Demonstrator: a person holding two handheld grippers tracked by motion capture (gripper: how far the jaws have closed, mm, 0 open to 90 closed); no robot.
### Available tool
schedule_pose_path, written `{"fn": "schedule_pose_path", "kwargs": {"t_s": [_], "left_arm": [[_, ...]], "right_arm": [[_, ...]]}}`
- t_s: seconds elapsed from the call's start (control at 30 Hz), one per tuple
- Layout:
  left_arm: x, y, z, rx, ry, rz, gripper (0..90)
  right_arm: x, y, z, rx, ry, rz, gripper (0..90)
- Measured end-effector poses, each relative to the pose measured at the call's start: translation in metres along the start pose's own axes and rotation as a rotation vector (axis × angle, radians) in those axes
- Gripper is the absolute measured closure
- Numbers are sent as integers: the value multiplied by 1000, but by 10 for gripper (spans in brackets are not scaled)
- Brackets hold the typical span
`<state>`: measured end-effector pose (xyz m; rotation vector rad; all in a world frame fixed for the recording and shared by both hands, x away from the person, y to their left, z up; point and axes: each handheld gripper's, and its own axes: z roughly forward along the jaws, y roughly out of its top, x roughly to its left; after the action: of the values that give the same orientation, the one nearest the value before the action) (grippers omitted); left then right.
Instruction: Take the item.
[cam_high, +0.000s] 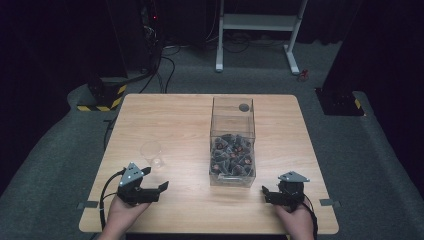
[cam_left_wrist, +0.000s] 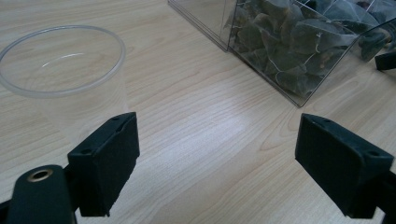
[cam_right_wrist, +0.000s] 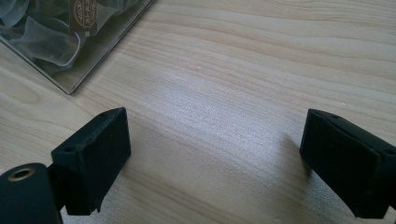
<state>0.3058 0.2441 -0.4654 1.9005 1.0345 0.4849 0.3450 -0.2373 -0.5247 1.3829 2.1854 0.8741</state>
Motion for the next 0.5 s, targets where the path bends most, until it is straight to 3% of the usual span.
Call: {"fn": "schedule_pose_path", "kwargs": {"t_s": [0.33,0.5], "left_arm": [[-3,8,2,-4,-3,9,144],[-6,12,3,-4,-1,34,151]], "right_arm": [[0,0,0,0,0,0,84],[0,0,0,0,0,0,84]]}}
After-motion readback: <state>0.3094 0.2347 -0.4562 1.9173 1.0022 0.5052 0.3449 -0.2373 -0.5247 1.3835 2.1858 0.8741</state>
